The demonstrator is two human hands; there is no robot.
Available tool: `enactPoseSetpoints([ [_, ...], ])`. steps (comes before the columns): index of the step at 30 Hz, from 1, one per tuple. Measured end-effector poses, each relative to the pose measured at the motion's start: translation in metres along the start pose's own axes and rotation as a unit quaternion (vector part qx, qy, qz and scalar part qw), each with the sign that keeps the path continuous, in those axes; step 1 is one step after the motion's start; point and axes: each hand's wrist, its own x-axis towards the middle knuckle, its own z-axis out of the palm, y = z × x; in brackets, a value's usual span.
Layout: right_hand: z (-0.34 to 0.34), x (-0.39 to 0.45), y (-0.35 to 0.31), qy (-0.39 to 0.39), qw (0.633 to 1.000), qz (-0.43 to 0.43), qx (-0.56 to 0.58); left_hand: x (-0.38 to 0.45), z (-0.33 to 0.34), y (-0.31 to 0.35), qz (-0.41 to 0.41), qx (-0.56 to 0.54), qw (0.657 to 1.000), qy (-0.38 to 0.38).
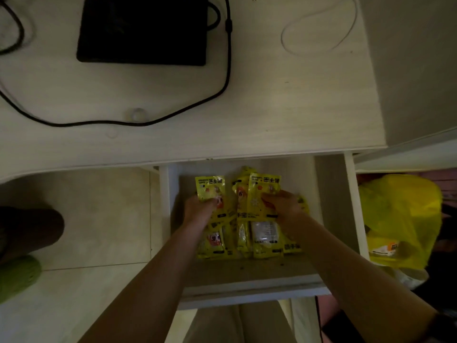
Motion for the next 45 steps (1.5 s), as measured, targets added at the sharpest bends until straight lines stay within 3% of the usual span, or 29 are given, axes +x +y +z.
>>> enactPoseSetpoints([
  [8,-0.030,-0.001,-0.005,0.075,0.959,-0.114,-0.247,0.005,-0.004,-0.001,0.061,0.080,0.994,0.033],
  [19,-0.058,-0.057,-0.018,0.069,0.925,-0.128,-0.350,-0.032,-0.022,-0.007,0.098,0.178,0.979,0.017],
  [27,-0.060,-0.119,-0.018,0.026,0.874,-0.200,-0.442,-0.103,-0.047,-0.009,0.186,0.137,0.971,0.066],
  [32,-0.036,-0.162,-0.028,-0.010,0.823,-0.281,-0.494,-0.150,-0.078,-0.022,0.204,0.102,0.965,0.132],
  [36,0.004,-0.193,-0.027,-0.056,0.752,-0.365,-0.546,-0.181,-0.104,-0.045,0.197,0.083,0.960,0.180],
  [42,0.076,-0.229,-0.002,-0.124,0.652,-0.407,-0.628,-0.218,-0.141,-0.093,0.184,0.065,0.945,0.263],
  [45,0.108,-0.245,0.021,-0.174,0.624,-0.417,-0.638,-0.228,-0.161,-0.125,0.156,0.103,0.940,0.286],
])
